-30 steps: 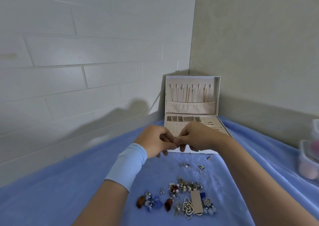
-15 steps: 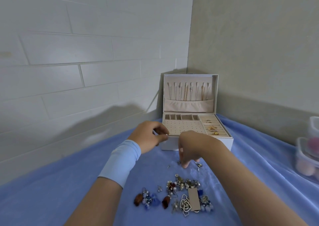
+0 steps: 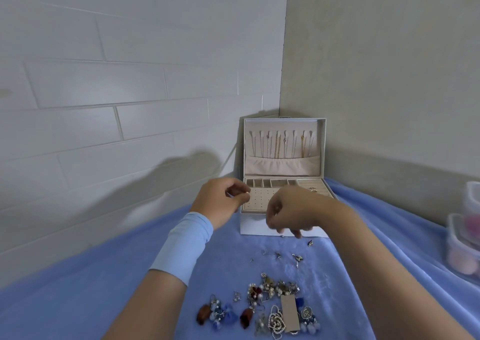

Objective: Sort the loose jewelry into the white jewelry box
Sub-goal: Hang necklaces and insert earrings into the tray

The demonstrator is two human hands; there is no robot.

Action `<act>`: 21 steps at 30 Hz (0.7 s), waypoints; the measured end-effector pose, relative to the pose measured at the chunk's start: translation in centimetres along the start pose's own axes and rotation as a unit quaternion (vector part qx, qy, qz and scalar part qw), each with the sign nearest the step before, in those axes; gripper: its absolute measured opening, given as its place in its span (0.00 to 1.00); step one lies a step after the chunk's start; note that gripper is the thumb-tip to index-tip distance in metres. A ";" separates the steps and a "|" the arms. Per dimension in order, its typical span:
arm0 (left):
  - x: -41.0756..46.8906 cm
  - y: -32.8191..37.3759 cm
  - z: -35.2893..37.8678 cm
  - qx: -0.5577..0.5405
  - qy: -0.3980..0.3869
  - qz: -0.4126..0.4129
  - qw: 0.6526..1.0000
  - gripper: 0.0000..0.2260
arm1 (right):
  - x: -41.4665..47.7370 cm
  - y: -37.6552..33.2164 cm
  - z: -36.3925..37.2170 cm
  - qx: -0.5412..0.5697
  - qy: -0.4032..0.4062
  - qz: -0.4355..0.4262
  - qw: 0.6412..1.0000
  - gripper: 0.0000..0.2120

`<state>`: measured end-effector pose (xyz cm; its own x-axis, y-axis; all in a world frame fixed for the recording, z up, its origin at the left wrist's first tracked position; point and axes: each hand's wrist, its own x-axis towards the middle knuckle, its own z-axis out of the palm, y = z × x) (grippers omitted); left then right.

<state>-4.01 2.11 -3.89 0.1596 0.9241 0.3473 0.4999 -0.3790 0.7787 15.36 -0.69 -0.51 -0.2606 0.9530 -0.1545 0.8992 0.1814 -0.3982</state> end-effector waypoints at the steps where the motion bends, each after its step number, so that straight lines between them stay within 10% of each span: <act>1: 0.3 0.0 0.3 0.005 0.000 0.003 1.000 0.08 | 0.3 0.2 -0.3 0.028 0.042 -0.008 0.999 0.05; 5: 1.2 -0.1 1.9 0.026 0.006 -0.007 1.000 0.07 | 2.0 0.9 -0.2 0.015 0.192 -0.027 0.981 0.05; 21: 2.2 -1.8 2.5 0.072 -0.017 0.001 0.997 0.06 | 3.4 0.2 1.1 -0.081 0.150 -0.024 0.985 0.11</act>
<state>-2.39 4.90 -5.84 0.1881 0.9253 0.3294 0.6168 -0.3723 0.6935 14.32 2.33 -2.12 -0.2109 0.9666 0.1456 0.9388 0.2418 -0.2454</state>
